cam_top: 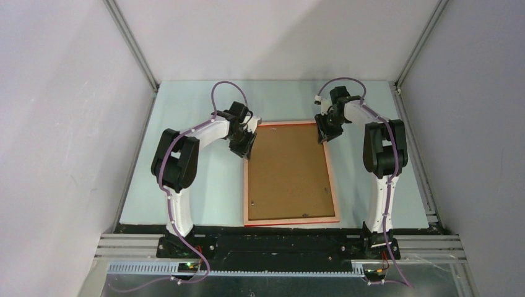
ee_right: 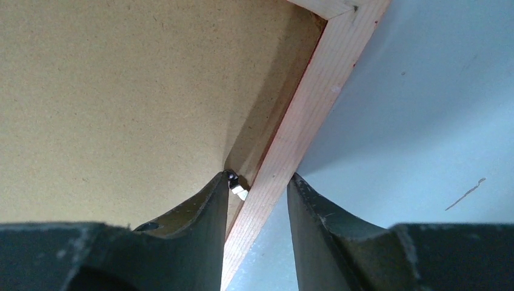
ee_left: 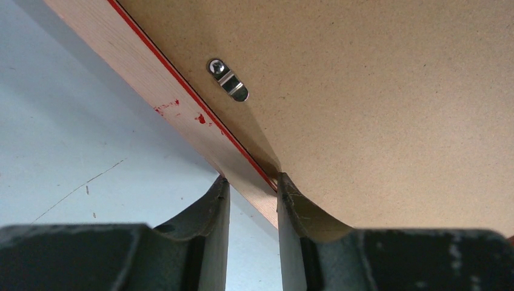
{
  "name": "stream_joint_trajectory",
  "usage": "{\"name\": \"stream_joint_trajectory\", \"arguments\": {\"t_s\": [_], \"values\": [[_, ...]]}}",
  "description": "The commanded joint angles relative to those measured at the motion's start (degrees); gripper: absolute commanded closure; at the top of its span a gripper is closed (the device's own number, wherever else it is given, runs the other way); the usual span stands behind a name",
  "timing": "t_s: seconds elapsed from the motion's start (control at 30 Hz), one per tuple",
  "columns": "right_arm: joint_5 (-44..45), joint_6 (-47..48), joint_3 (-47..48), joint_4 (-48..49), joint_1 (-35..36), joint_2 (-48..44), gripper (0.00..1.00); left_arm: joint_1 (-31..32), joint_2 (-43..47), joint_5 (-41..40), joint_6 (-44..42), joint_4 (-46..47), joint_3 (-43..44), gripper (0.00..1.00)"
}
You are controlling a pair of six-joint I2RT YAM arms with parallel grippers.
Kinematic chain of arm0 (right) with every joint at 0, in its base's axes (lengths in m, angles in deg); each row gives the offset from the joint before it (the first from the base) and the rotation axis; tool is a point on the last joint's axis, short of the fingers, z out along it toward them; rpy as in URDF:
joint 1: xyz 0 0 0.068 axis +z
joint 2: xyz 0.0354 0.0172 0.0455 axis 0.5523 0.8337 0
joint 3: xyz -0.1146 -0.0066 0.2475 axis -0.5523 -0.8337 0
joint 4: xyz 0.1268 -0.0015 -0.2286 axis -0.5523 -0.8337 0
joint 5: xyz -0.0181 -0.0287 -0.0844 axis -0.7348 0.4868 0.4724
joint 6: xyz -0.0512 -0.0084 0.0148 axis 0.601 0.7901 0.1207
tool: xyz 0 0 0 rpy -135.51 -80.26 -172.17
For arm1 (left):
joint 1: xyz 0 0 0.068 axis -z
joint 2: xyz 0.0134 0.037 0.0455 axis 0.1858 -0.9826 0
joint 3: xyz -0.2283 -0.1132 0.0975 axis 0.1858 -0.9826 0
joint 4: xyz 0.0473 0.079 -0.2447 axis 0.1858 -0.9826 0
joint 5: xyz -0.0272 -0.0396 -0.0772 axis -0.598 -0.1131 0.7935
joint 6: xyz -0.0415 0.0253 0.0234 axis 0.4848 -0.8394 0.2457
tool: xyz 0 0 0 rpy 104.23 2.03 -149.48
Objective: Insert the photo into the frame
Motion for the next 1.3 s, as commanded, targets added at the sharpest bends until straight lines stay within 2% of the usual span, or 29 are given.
{"name": "stream_joint_trajectory", "arguments": {"t_s": [0.0, 0.2, 0.37, 0.7, 0.87, 1.27], "values": [[-0.1, 3.9, 0.4, 0.6, -0.3, -1.7, 0.62, 1.8, -0.1, 2.3, -5.0, -1.5, 2.3, 1.0], [-0.9, 5.7, 0.6, 0.6, -0.2, -1.6, 0.68, 1.8, -0.3, 2.2, -5.1, -1.6, 2.4, 1.0], [-1.3, 7.1, 1.1, 0.1, 0.0, -1.5, 0.68, 1.7, -0.4, 2.3, -5.2, -1.7, 2.7, 1.0], [-9.2, 3.4, 1.4, -2.4, -1.8, -3.1, 0.46, 1.7, -0.6, 1.9, -4.7, -1.8, 3.1, 1.0], [-12.2, 1.5, 1.7, -4.3, -3.5, -4.7, 0.42, 1.6, -0.8, 2.0, -2.8, -1.8, 3.0, 1.0], [-8.4, 0.1, -15.1, -1.7, -6.2, -14.8, 0.41, -0.2, -1.0, 3.1, 4.3, -0.9, 3.0, 1.0]]}}
